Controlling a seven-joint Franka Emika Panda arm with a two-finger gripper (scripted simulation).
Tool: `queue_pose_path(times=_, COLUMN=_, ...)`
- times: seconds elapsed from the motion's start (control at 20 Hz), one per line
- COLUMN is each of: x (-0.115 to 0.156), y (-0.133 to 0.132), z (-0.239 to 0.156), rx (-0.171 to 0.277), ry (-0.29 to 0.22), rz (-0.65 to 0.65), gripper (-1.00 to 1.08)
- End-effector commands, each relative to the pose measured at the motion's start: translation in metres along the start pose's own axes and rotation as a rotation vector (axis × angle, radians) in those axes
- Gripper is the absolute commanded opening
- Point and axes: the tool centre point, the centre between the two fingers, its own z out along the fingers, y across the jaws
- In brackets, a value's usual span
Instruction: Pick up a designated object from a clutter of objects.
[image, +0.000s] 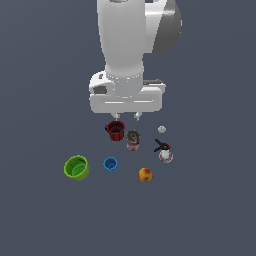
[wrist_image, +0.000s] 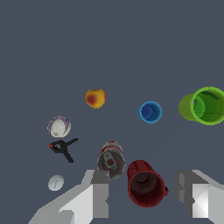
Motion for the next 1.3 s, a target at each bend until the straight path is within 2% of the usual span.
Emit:
queue_pose_path(times=0.0, x=0.006, y=0.007, z=0.007, rx=0.012, ry=0.012, rz=0.003, gripper=0.28)
queue_pose_path(times=0.35, x=0.03, y=0.042, z=0.039, rx=0.057, ry=0.074, rz=0.02, gripper=0.28)
queue_pose_path(times=0.7, x=0.054, y=0.102, z=0.085, rx=0.088, ry=0.168, rz=0.062, gripper=0.28)
queue_pose_path(times=0.95, x=0.061, y=0.153, z=0.119, rx=0.085, ry=0.236, rz=0.105, gripper=0.28)
queue_pose_path(times=1.25, x=0.058, y=0.211, z=0.156, rx=0.058, ry=0.301, rz=0.16, gripper=0.28)
